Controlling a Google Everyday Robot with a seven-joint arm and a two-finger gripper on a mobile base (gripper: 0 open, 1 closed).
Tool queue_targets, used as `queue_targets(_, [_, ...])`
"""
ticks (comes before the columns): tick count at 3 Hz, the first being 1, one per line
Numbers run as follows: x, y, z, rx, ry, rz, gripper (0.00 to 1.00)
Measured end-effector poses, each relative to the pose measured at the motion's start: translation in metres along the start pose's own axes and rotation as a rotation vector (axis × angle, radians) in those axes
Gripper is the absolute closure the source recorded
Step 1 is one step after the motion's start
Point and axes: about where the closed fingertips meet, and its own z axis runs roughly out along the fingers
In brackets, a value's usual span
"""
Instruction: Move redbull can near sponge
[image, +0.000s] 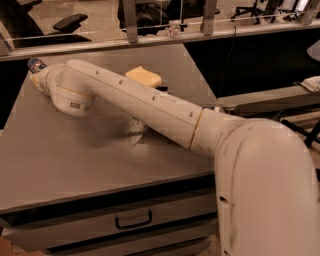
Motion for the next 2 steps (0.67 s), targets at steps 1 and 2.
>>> queue_targets(1, [0.002,-0.007,-0.036,0.048,0.034,-0.004,1.0])
queue_targets(2, [0.015,-0.014,-0.102,0.145,0.049,-0.016,1.0])
